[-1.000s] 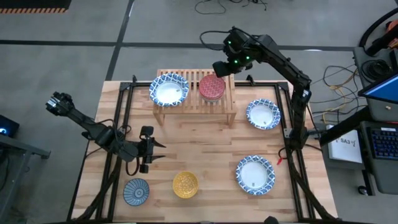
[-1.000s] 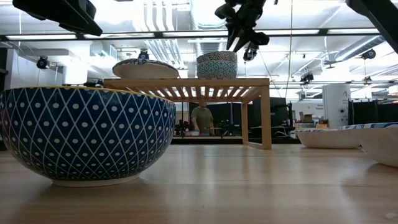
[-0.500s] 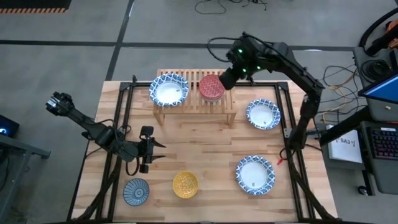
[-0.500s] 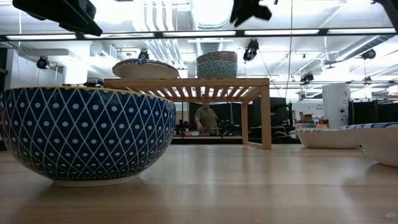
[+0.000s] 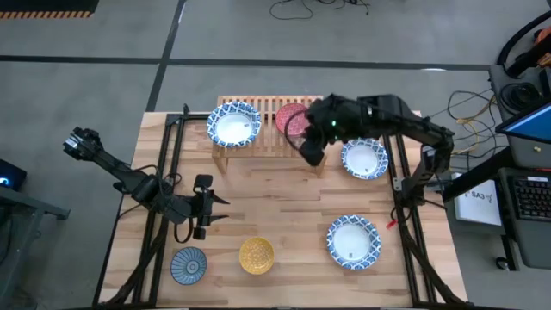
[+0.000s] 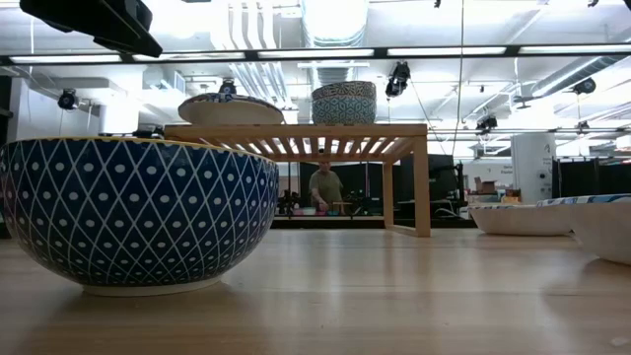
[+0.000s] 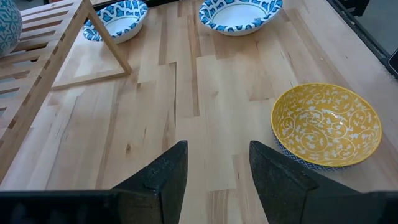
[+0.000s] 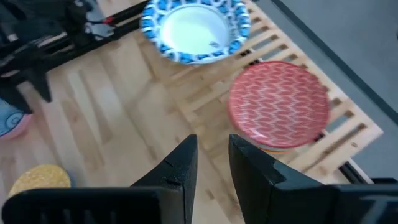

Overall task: Place and stack bowls onto a shelf
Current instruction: Stack the white patterned bowl on top of the white patterned bowl on the shelf

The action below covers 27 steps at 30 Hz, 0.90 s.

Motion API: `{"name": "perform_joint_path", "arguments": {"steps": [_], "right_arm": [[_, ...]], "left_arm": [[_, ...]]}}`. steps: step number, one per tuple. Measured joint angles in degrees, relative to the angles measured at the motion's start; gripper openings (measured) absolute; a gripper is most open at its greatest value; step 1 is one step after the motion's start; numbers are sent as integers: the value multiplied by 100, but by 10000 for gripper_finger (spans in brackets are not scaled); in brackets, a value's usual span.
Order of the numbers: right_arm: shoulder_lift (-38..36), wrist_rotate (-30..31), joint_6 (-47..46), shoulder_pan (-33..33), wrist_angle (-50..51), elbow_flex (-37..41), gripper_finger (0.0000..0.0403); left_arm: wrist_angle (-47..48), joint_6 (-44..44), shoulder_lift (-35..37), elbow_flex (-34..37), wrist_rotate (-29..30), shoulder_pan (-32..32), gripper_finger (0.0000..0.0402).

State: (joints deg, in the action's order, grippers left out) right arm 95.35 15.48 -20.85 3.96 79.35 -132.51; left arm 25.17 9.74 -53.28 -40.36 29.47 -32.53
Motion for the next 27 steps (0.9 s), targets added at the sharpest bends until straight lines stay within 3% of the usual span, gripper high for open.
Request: {"name": "perform_joint_path", "arguments": {"steps": [9,27], "right_arm": [[-37,270,-211,-523,-219,384,84],[-117,267,-152,-685,-581,1171,83]], "left_arm": [[-2,17,0,0,0,0,155],[-2,26,0,39,-2,-1,155]]}}
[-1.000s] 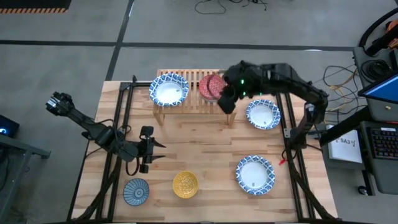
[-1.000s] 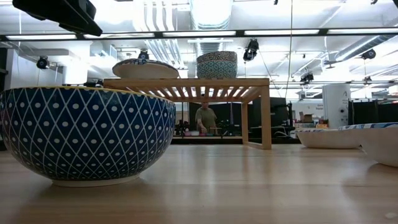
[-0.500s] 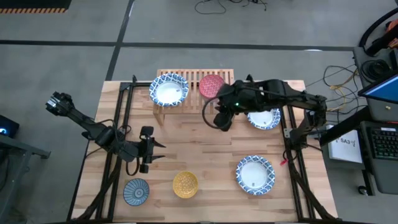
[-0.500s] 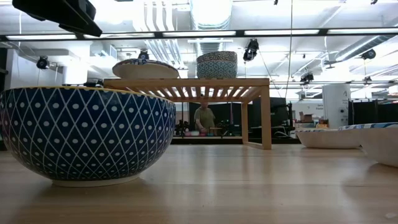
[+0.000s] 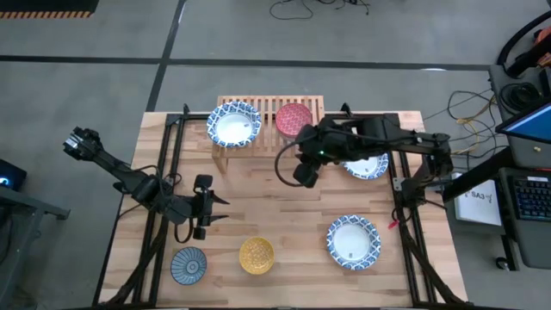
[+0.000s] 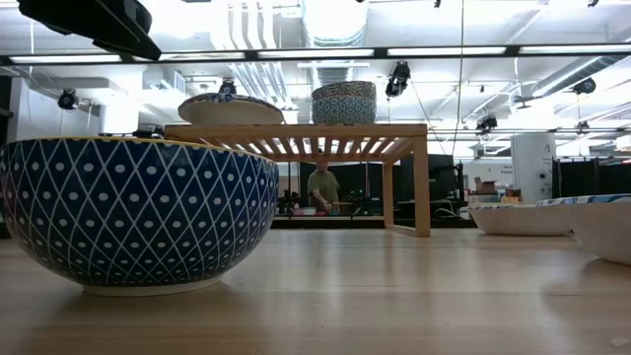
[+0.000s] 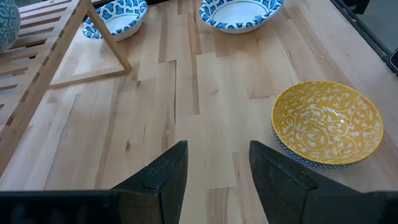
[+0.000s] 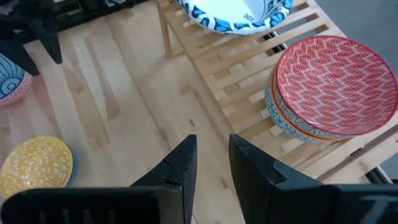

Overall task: Place and stack bowls onto a shelf
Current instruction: Stack the white patterned bowl on top of the white patterned bowl on the shelf

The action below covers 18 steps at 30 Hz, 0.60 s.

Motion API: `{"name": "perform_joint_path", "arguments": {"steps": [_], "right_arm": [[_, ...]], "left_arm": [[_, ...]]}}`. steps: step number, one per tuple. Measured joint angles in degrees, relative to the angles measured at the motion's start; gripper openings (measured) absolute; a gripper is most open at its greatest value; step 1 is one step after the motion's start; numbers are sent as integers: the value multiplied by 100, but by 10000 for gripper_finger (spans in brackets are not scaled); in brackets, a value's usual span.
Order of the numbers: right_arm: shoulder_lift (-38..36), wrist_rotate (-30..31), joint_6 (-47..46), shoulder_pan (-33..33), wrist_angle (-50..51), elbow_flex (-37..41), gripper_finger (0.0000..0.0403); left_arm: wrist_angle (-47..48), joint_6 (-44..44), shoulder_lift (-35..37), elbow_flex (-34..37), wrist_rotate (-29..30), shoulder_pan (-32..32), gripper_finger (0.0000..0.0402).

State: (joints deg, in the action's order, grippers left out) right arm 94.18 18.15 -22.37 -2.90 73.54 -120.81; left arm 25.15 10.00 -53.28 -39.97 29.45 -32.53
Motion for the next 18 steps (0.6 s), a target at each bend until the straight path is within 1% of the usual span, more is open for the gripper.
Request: {"name": "perform_joint_path", "arguments": {"steps": [9,18], "right_arm": [[-518,-7,11,0,-626,859,76],[-1384,-8,63,2,-1792,2540,81]], "left_arm": [[0,-2,0,0,2,2,155],[-2,-2,0,2,2,2,155]]}}
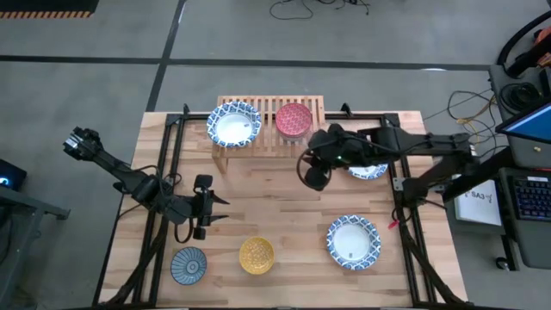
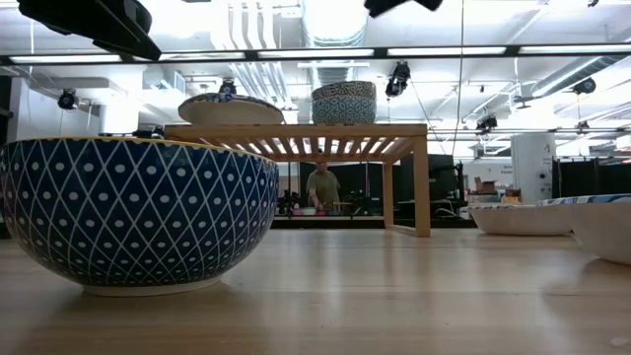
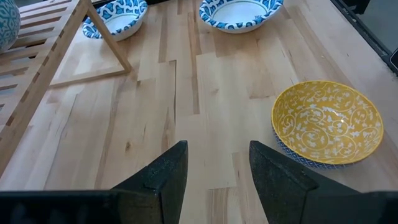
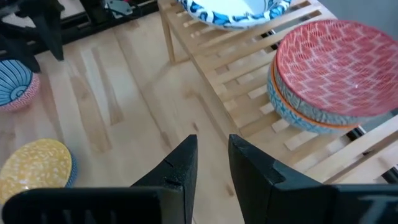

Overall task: Place and stack bowls onto a shelf
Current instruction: Stack the white patterned bowl on top of the white patterned bowl on the shelf

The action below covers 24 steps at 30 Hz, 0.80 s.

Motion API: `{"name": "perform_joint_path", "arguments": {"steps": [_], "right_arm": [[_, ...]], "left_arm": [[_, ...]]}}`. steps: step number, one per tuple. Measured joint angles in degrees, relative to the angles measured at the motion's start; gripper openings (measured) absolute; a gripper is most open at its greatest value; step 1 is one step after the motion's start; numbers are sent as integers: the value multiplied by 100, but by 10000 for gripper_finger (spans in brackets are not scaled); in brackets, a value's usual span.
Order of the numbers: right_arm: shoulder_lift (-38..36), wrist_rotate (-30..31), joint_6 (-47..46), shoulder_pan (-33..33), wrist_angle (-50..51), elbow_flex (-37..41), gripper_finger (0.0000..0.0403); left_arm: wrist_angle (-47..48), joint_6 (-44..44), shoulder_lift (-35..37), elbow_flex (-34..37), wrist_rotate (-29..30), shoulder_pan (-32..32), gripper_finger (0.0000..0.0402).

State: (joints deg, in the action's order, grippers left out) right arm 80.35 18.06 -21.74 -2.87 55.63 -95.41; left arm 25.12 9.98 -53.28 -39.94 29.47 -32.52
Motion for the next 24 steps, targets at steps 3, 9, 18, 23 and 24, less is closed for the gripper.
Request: {"name": "perform_joint_path", "arguments": {"steps": [3,9,18,23,24], "right_arm": [[-305,0,-19,0,-387,627,77],[-911,53,-405,14,-851,1775,75],[-1462,299,-2048,54,-803,3389,88],[-1624,299,-2832,138,-792,4111,117],[-1643,303,-2903,179,-792,4231,125]], "left_arm": [[0,0,0,0,0,-1,155],[0,0,0,0,0,-1,155],[0,0,0,0,11,0,155],[-13,6,0,0,156,-1,155],[-12,14,0,0,156,-1,155]]}}
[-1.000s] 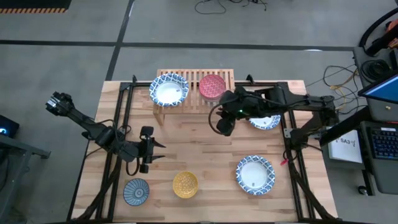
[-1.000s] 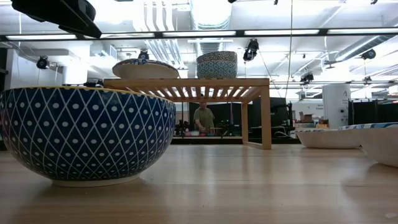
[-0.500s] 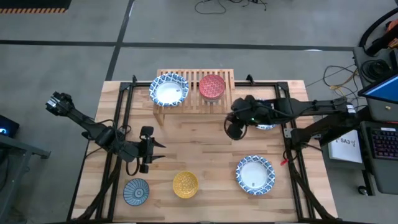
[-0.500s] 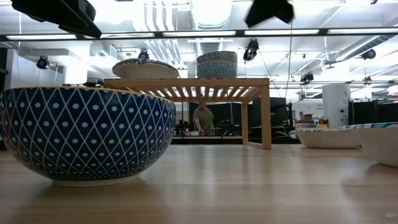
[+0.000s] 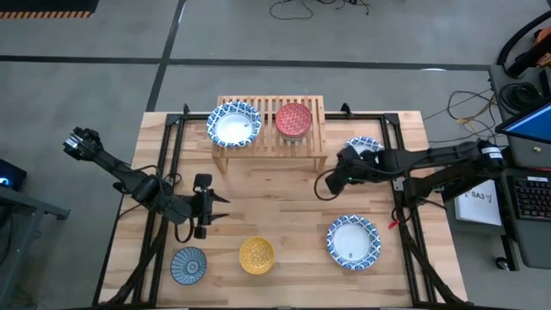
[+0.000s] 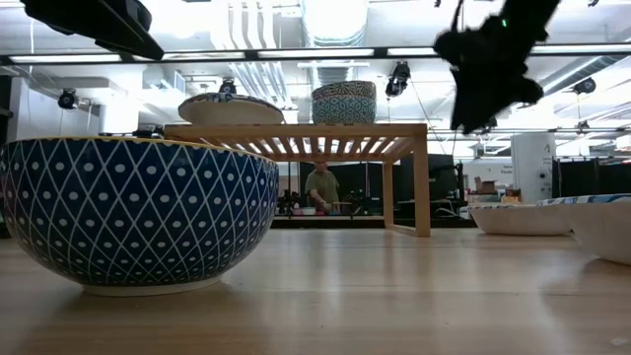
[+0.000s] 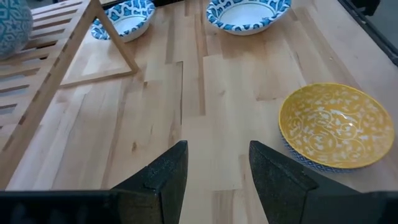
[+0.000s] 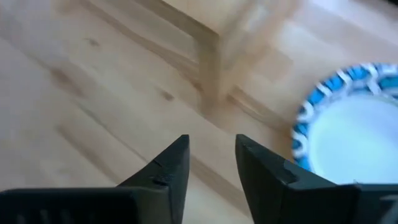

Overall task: Place and stack bowls onto a shelf
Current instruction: Stack the white patterned bowl on top of the white patterned bowl on the shelf

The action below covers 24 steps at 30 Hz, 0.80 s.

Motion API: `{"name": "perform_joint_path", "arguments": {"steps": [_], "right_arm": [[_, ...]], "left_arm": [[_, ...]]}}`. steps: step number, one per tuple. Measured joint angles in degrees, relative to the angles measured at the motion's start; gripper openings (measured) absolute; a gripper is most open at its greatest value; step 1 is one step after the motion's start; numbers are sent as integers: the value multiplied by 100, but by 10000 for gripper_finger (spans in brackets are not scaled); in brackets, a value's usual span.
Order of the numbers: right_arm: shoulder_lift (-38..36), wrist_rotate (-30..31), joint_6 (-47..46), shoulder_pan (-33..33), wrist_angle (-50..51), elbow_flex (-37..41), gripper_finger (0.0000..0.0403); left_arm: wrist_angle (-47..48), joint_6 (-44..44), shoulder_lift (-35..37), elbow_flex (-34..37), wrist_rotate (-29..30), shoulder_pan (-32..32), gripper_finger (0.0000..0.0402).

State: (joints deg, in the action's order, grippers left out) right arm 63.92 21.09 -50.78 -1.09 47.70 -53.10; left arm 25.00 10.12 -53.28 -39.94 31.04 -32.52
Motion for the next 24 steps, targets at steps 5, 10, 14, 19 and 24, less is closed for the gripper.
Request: {"name": "perform_joint_path", "arguments": {"steps": [5,10,14,19,24], "right_arm": [[-4,-1,-178,333,145,571,159],[-4,-1,-66,665,334,1053,183],[-4,6,332,807,323,1263,189],[-4,9,689,864,299,1320,185],[-2,-120,1249,847,125,1359,178]], "left_arm": [[-97,-5,0,-7,3,1,155],[-244,-119,0,-9,16,1,155],[-239,-123,0,-9,143,1,155],[-222,-150,0,-9,364,1,155],[-215,-150,0,-9,362,1,155]]}}
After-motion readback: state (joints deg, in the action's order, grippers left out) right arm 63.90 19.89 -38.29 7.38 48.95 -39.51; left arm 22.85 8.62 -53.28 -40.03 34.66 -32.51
